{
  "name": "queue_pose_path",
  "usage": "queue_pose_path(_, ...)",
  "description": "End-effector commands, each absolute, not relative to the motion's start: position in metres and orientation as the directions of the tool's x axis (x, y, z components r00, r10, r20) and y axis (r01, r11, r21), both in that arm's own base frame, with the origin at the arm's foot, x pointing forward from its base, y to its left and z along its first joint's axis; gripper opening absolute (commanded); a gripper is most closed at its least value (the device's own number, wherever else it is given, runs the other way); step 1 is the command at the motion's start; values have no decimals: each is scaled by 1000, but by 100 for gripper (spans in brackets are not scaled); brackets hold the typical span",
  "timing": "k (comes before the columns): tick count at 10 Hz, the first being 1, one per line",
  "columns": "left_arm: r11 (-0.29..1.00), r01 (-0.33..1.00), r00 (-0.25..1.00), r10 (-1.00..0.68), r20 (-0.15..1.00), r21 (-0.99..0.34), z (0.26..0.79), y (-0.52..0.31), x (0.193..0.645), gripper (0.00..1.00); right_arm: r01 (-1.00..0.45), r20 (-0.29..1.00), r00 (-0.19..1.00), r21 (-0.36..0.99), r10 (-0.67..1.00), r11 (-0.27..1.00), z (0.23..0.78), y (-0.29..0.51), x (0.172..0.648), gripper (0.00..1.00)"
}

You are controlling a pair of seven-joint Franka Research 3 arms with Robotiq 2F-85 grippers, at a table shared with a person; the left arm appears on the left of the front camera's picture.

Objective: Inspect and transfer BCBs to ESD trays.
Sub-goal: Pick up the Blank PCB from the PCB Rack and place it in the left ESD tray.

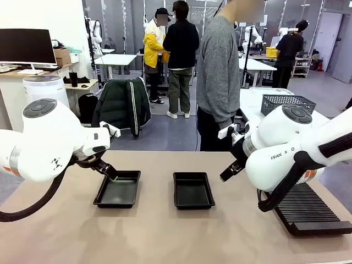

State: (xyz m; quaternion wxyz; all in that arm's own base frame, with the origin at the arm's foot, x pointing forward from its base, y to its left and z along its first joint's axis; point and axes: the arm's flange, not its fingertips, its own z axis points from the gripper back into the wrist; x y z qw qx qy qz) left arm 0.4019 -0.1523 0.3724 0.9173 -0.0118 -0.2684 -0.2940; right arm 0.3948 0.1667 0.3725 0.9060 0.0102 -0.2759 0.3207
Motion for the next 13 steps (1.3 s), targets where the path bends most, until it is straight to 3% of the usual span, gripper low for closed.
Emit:
queue_pose_path(1,827,545,684,-532,499,136,372,-152,402,100,-587,507,642,-158,575,794,373,167,395,100)
queue_pose_path(5,827,546,683,-533,499,136,372,-152,402,100,-587,507,642,-158,576,794,373,167,395,100)
queue_pose_path(7,851,523,719,-407,563,-53,396,-129,393,100,-535,505,695,-110,511,837,414,150,381,100)
queue_pose_path(10,822,500,788,-303,536,-271,437,-98,380,100,-495,495,750,-18,438,869,456,134,361,100)
queue_pose_path(13,760,448,842,-181,508,-471,466,-76,373,100,-460,495,808,191,320,867,484,114,351,100)
